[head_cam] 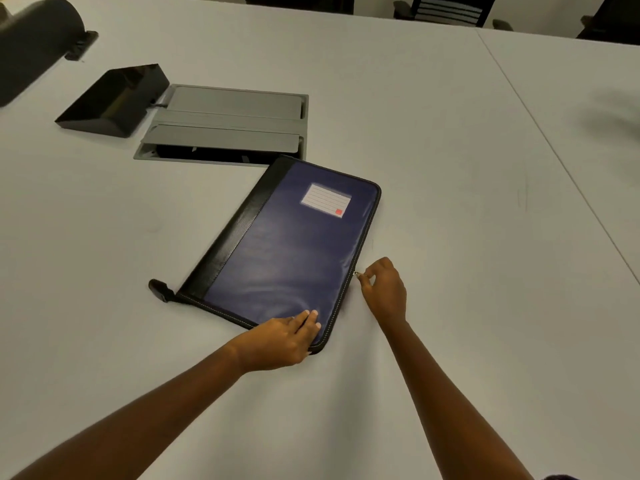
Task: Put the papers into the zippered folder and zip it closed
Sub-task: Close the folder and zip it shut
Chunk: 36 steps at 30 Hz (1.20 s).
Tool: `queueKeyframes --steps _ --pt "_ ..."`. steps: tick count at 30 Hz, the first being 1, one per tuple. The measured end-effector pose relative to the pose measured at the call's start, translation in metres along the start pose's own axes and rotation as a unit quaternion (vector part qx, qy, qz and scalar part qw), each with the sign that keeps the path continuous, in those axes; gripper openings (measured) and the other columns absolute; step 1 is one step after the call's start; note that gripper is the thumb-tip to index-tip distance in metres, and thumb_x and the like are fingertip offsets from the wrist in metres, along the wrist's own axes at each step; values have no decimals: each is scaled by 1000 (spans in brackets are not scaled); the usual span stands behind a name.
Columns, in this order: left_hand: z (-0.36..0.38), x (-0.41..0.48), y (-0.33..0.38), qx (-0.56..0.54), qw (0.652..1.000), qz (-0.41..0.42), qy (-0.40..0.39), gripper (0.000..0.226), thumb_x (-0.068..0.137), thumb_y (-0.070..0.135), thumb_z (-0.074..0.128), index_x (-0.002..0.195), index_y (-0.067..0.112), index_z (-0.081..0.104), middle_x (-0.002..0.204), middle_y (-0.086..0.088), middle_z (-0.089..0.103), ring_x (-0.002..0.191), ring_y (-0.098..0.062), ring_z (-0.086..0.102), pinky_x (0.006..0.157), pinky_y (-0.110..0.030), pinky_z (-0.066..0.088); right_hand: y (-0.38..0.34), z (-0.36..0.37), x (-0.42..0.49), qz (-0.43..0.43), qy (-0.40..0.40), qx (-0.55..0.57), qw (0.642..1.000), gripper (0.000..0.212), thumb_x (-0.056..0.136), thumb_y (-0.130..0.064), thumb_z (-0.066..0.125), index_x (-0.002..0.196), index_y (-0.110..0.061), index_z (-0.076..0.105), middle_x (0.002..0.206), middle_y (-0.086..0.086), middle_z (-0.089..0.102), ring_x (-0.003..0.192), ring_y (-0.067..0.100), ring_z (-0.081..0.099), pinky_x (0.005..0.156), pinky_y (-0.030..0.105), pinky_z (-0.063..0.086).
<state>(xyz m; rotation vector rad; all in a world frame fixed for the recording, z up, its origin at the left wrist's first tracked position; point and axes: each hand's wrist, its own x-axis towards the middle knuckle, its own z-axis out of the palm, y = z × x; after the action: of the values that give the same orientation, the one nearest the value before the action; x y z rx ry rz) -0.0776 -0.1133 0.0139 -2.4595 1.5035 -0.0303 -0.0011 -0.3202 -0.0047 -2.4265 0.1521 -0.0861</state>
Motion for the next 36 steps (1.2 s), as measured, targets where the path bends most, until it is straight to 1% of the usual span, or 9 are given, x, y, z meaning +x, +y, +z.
queueKeyframes --steps 5,9,10,12,13,17,21,26,36 --pt "14 -19 3 -25 998 -50 29 58 62 39 81 112 13 66 114 -4 70 103 -17 67 79 -25 58 -7 12 -8 20 -34 2 999 20 86 -15 61 94 3 60 107 16 61 90 29 62 72 25 44" --pt "10 -3 11 -128 973 -189 37 66 71 57 63 124 19 57 128 -4 61 116 -18 60 90 -31 53 -8 15 -12 16 -45 -4 999 19 87 -13 58 94 4 59 106 18 60 89 29 61 72 25 44" --pt "9 5 12 -145 962 -230 24 69 76 58 56 132 17 48 137 -7 53 124 -20 53 99 -33 47 -8 16 -14 15 -44 -5 999 18 88 -13 57 94 4 59 105 19 60 88 29 61 71 24 43" --pt "14 25 14 -211 933 -289 -29 74 89 55 38 146 14 15 156 -11 18 144 -25 19 117 -38 20 -8 18 -16 19 -41 -4 999 18 88 -12 57 94 5 59 105 20 60 88 29 61 71 23 42" --pt "16 36 14 -241 916 -315 -64 74 92 52 32 147 13 0 158 -11 2 146 -26 4 119 -40 7 -8 18 -16 19 -41 -7 999 18 88 -12 56 95 5 60 106 20 60 89 29 61 72 24 43" --pt "24 68 6 -244 886 -383 -93 76 94 50 30 145 10 -10 157 -13 -8 145 -29 -6 118 -45 -1 -9 19 -16 12 -48 -26 998 21 89 -11 54 100 6 60 109 20 60 94 29 59 79 30 48" --pt "20 81 -10 -235 880 -401 -100 81 93 51 34 145 8 -9 157 -15 -8 145 -32 -6 118 -46 1 -9 20 -16 10 -52 -43 998 21 89 -10 53 101 5 61 109 20 60 95 29 59 81 31 49" --pt "12 84 -12 -238 879 -396 -113 80 93 39 42 144 1 -6 155 -22 -3 144 -37 -1 118 -45 8 -12 16 -15 18 -57 -44 997 22 89 -9 54 104 5 60 113 20 60 98 30 60 84 30 48" --pt "25 21 -17 -179 923 -317 -124 65 97 23 31 143 -3 -7 154 -27 -3 143 -39 2 118 -43 12 -33 30 -12 20 -58 -44 997 25 89 -13 55 107 4 58 115 18 61 100 30 60 86 31 48"
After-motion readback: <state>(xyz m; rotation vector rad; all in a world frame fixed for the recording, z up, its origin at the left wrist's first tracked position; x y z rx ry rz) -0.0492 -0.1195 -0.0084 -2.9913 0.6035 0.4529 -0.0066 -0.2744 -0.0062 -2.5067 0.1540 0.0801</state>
